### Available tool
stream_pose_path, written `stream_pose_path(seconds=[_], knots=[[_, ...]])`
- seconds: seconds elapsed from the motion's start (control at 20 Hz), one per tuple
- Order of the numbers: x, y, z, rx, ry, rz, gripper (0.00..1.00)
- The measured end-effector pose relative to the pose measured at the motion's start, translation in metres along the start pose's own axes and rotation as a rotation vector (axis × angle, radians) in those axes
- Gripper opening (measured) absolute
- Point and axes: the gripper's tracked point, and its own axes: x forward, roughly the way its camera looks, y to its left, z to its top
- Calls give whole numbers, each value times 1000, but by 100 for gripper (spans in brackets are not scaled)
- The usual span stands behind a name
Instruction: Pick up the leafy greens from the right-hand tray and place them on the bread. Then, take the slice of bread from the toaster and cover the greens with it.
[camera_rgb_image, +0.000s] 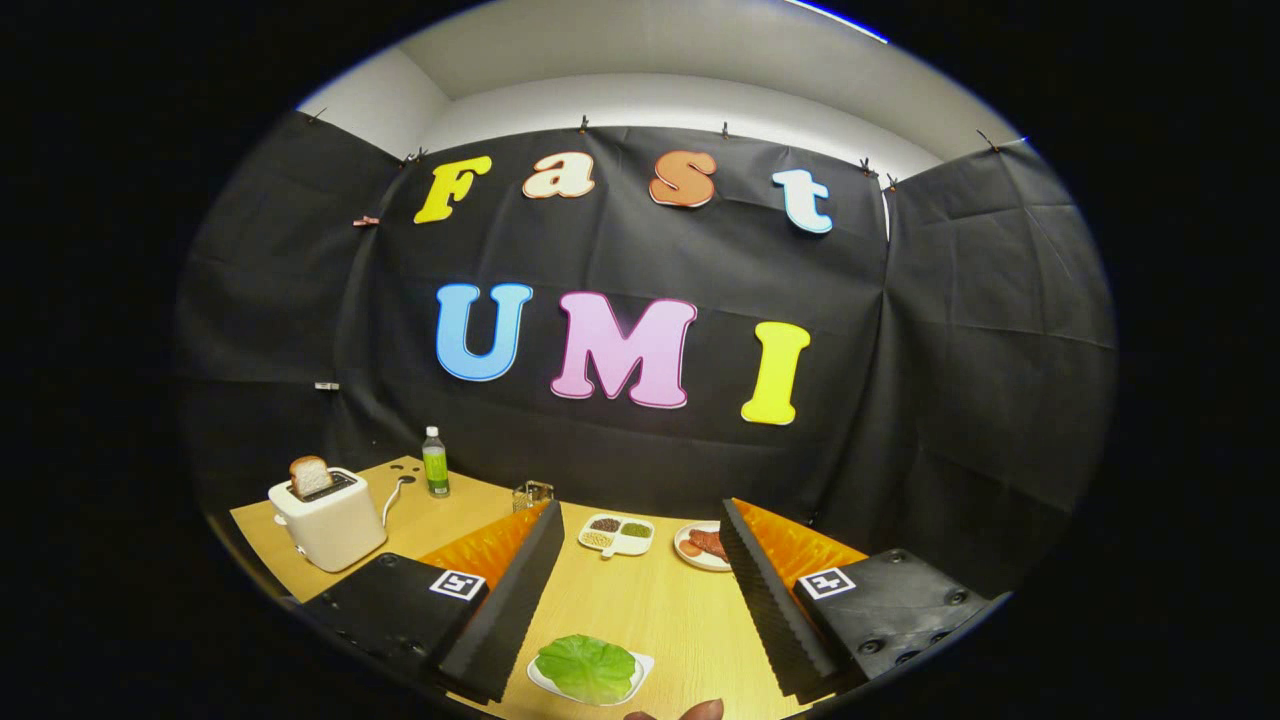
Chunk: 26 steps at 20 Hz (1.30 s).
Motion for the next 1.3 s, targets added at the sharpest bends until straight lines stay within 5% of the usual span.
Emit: stream_pose_path(seconds=[0.1, 0.25, 0.55, 0.8, 1.3], knots=[[8, 5, -13, -14, 57, 20, 97], [11, 20, -65, -25, 270, 103, 80], [6, 56, -215, -87, 669, 279, 84], [15, 66, -307, -82, 860, 302, 84], [25, 68, -380, -108, 1064, 324, 76]])
